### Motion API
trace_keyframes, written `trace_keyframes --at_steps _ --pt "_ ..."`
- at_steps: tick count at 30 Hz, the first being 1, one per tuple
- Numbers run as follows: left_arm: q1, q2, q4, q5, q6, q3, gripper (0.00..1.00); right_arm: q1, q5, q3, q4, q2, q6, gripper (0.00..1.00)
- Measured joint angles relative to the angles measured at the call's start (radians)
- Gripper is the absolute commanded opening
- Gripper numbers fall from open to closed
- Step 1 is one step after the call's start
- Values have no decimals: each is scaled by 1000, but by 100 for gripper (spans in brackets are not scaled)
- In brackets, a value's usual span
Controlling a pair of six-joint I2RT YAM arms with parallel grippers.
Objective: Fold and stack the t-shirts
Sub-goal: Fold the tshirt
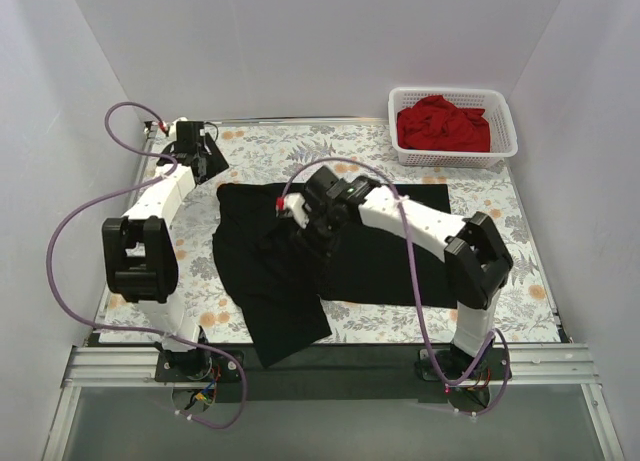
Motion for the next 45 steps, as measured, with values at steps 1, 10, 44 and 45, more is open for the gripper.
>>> trace_keyframes --at_steps 1,10,44,45 --pt "0 35 6 9 7 26 65 -36 14 17 31 -16 19 51" --pt "7 303 -31 87 54 140 55 -272 81 70 328 -13 177 52" --pt "60 333 0 203 101 189 39 -427 85 23 698 264 273 51" --pt "60 333 1 203 103 187 38 -428 85 16 702 264 277 50"
